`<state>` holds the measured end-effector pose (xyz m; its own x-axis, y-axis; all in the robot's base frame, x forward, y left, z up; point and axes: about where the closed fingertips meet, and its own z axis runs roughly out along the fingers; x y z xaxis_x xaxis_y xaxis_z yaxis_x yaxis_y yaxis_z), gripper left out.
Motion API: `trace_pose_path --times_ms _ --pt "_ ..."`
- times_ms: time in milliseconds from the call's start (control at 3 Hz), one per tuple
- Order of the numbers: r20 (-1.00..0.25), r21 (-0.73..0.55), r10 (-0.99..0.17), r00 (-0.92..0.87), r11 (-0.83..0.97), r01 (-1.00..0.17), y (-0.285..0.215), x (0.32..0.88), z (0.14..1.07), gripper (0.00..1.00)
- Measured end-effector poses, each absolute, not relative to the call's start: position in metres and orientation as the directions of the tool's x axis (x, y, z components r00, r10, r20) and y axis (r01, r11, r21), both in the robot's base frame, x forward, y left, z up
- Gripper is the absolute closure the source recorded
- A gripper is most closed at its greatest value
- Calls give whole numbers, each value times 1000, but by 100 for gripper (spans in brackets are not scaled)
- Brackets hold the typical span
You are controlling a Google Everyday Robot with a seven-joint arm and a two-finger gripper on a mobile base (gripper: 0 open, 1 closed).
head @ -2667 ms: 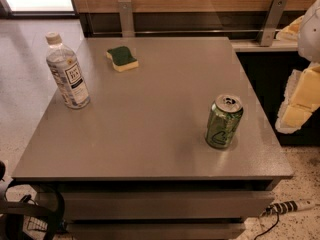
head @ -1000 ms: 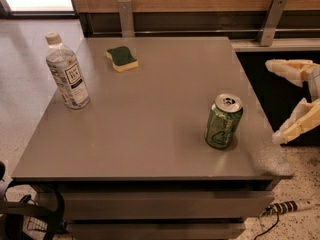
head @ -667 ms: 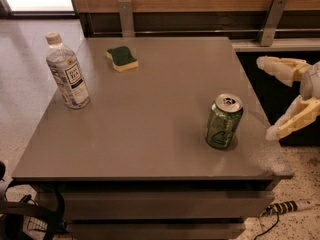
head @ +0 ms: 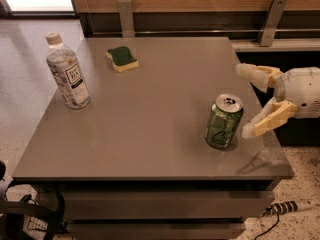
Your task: Move green can near sponge
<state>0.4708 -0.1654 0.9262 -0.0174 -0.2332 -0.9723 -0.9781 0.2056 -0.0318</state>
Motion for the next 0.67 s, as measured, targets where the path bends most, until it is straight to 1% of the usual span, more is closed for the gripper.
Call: trace_pose_path --times_ms 333,667 --pt "-977 4 -206 -53 232 -973 -151 478 905 0" --pt "-988 -21 -155 -21 267 -963 -142 480 894 0"
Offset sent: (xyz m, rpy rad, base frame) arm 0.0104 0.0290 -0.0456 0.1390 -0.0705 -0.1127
